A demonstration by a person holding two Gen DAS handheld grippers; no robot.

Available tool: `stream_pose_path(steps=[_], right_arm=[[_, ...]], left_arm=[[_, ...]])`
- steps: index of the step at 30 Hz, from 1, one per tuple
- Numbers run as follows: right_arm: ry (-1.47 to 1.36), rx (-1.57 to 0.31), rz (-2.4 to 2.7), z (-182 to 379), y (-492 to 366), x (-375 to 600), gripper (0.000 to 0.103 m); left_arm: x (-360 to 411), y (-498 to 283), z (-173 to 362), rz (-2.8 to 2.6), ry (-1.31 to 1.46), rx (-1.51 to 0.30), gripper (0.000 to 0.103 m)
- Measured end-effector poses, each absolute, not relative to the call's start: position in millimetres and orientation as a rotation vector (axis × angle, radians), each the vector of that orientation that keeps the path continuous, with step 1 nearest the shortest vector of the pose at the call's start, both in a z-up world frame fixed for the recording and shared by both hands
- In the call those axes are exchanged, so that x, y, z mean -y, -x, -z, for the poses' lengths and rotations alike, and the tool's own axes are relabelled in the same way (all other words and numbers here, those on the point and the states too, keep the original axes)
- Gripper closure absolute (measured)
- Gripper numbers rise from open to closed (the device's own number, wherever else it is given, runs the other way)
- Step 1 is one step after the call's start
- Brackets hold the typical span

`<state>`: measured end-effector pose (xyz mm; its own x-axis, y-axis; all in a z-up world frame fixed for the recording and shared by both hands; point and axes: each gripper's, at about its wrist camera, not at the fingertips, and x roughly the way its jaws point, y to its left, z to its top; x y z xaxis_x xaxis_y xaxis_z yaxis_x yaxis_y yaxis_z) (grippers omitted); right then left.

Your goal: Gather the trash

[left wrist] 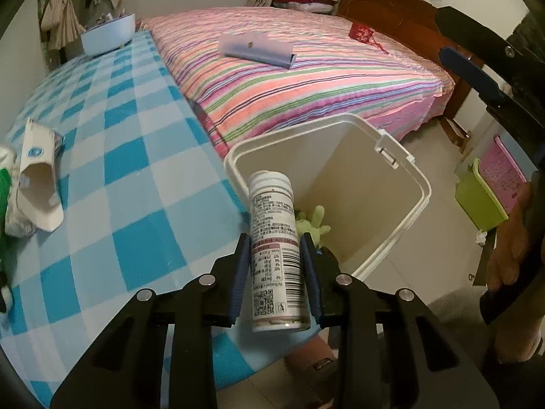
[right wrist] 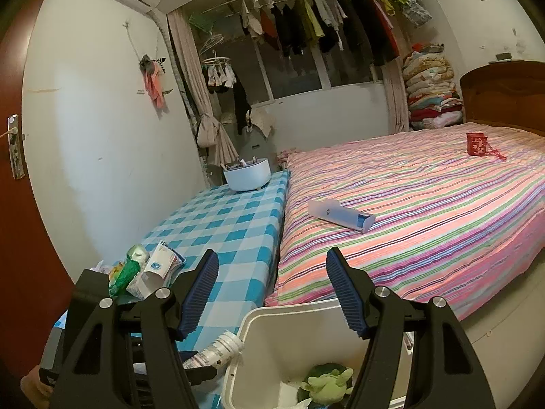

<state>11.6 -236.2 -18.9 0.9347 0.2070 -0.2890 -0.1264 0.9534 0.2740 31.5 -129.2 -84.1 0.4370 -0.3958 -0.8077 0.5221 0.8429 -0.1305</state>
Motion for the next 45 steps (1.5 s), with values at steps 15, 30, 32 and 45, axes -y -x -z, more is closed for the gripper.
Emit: stream_pose_path(steps=[15,30,32,45], right_arm=[[-0.349,-0.257,-0.095,16.8,1.0,269.1,0.039],[-0.360,-0.252,-0.102,16.3,-3.6,267.7,0.039],[-0.357,-0.255,-0.112,16.1,-6.5,263.2,0.039],[-0.306,-0.329,-0.248,20.9,-49.4,192.4,0.039]], left_arm=[[178.8,-49.6,88.1,0.566,-0.217,-0.929,0.071],[170.4,-50.9,75.2,0.492,-0.249,-0.825,0.018],[161.2,-53.1,72.1,0.477,-0.230,-0.821,0.018],[69.7,-57.5,62.9,0.283,-0.214,-0.761,0.017]])
